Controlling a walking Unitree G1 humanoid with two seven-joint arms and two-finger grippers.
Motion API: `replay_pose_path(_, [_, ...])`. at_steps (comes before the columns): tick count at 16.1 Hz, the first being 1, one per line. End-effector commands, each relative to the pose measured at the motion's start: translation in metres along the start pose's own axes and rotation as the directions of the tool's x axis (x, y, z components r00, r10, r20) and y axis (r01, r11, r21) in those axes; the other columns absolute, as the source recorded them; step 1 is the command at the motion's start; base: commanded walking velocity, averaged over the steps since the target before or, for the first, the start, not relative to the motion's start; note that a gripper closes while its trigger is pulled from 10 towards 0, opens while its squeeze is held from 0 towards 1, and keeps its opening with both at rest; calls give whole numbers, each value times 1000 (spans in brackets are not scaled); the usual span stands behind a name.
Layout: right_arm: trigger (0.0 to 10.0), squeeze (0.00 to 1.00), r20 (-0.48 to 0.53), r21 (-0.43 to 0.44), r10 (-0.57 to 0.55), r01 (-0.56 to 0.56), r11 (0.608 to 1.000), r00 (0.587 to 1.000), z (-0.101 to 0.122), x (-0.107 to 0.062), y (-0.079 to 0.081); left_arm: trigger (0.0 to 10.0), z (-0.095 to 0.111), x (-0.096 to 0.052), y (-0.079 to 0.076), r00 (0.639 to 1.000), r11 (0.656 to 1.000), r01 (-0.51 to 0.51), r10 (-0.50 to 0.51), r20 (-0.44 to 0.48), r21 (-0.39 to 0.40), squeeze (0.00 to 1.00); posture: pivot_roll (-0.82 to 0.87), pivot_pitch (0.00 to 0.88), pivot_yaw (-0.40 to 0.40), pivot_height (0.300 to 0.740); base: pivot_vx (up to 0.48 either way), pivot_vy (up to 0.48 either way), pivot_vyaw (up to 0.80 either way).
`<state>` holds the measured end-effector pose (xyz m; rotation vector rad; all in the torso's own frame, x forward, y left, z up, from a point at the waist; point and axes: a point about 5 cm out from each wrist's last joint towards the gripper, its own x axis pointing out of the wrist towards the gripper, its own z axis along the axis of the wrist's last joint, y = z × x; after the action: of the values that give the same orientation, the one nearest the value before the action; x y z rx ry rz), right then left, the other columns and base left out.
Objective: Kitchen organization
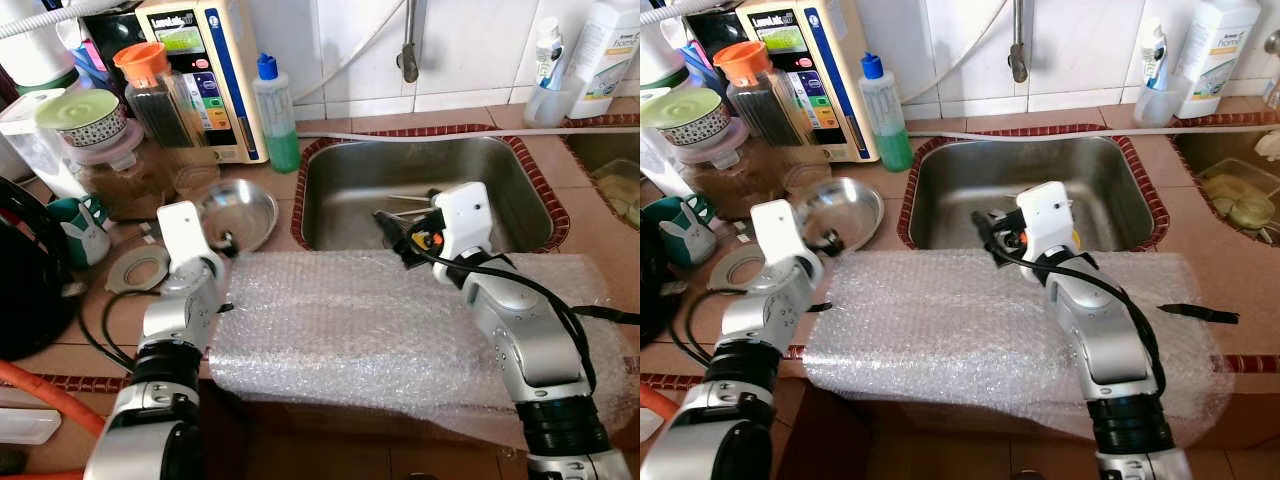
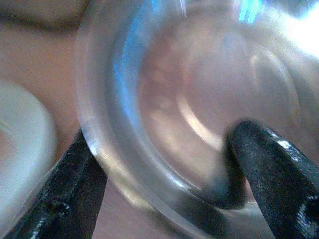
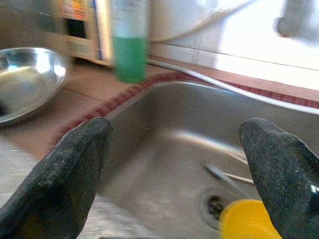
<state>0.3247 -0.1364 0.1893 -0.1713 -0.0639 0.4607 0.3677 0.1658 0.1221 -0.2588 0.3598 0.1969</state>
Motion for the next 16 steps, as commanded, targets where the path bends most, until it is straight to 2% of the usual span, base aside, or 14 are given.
replay_pose_path(1, [10000, 0, 51, 9, 76, -76, 997, 996, 9, 0, 13, 10000, -13, 0, 6, 998, 1000, -6, 5, -70, -10, 0, -328, 86, 165, 740, 0, 0, 0])
replay_pose_path(2, [10000, 0, 57, 13, 105, -106, 994, 993, 11, -1, 16, 10000, -13, 0, 6, 998, 1000, -7, 6, -70, -9, 0, -327, 87, 166, 740, 0, 0, 0])
replay_pose_path(3, [10000, 0, 61, 16, 129, -131, 991, 990, 11, -1, 20, 9176, -13, 0, 7, 997, 1000, -8, 8, -71, -9, 0, -326, 87, 167, 740, 0, 0, 0])
replay_pose_path(4, [10000, 0, 63, 14, 145, -146, 989, 987, 12, -1, 22, 3490, -12, 0, 9, 998, 1000, -15, 14, -68, -16, 0, -324, 88, 167, 740, 0, 0, 0])
replay_pose_path(5, [10000, 0, 63, 14, 148, -149, 989, 987, 12, -1, 22, 588, -12, 0, 9, 998, 1000, -16, 14, -67, -22, 0, -323, 88, 166, 740, 0, 0, 0])
replay_pose_path(6, [10000, 0, 62, 14, 157, -158, 987, 986, 12, -2, 22, 0, -11, -1, 10, 998, 1000, -12, 10, -66, -28, 0, -323, 88, 166, 740, 0, 0, 0])
replay_pose_path(11, [10000, 0, 60, 7, 179, -179, 984, 982, 12, -2, 24, 0, -6, -1, 13, 999, 999, -30, 28, -42, -41, 0, -321, 87, 168, 740, 0, 0, 0])
replay_pose_path(16, [10000, 0, 53, -5, 179, -179, 984, 982, 11, -3, 24, 0, -3, -1, 14, 999, 994, -53, 52, -15, -100, 0, -325, 87, 167, 740, 0, 0, 0])
